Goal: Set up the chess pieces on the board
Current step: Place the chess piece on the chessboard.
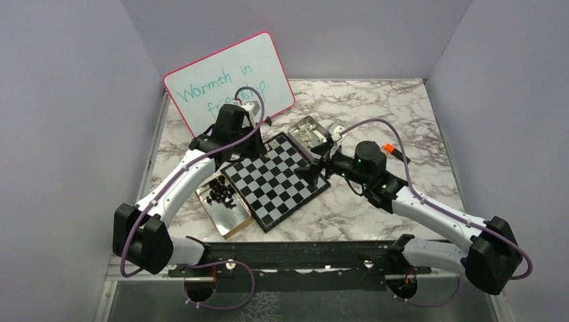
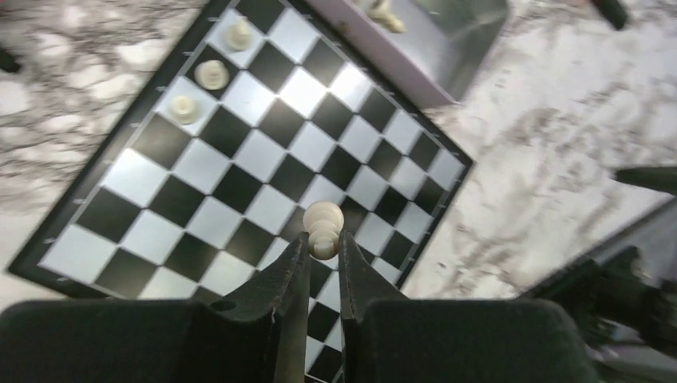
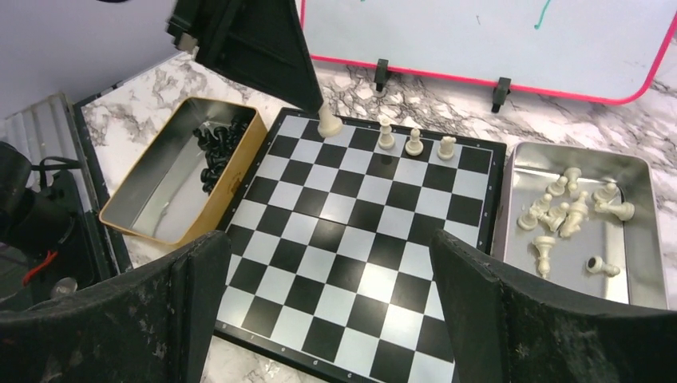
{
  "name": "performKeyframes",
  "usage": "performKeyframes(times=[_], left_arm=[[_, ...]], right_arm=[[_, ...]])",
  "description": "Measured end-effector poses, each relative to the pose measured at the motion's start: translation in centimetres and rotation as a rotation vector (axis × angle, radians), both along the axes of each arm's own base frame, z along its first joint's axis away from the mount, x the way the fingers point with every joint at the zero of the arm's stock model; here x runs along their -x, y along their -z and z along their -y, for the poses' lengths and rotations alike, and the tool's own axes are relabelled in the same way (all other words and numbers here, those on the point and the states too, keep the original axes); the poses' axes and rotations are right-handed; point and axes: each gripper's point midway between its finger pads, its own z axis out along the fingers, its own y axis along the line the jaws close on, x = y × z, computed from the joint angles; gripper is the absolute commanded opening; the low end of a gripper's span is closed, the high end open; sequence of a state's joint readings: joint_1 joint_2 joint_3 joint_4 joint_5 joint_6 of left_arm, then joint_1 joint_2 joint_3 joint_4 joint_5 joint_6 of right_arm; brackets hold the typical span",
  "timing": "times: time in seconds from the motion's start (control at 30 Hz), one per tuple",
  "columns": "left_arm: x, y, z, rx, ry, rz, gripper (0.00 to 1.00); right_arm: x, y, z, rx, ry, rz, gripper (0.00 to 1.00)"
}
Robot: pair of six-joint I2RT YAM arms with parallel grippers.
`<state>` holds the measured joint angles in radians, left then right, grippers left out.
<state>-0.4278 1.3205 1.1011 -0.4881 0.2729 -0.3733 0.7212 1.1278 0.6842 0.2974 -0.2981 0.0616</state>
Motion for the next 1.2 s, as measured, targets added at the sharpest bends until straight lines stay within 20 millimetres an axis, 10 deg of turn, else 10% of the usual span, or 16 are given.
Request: performKeyframes(times=[0.5, 1.2], left_arm=[[-4.3, 7.4, -6.5, -0.417, -0.251, -0.053, 0.15], [-7.0, 11.7, -5.8, -0.454, -0.279, -0.089, 0.15]], right_arm=[[1.4, -2.5, 1.9, -0.078, 0.044, 0.035, 1.00], [2.1, -3.0, 2.5, -0.097, 0.047, 0.053, 1.00]])
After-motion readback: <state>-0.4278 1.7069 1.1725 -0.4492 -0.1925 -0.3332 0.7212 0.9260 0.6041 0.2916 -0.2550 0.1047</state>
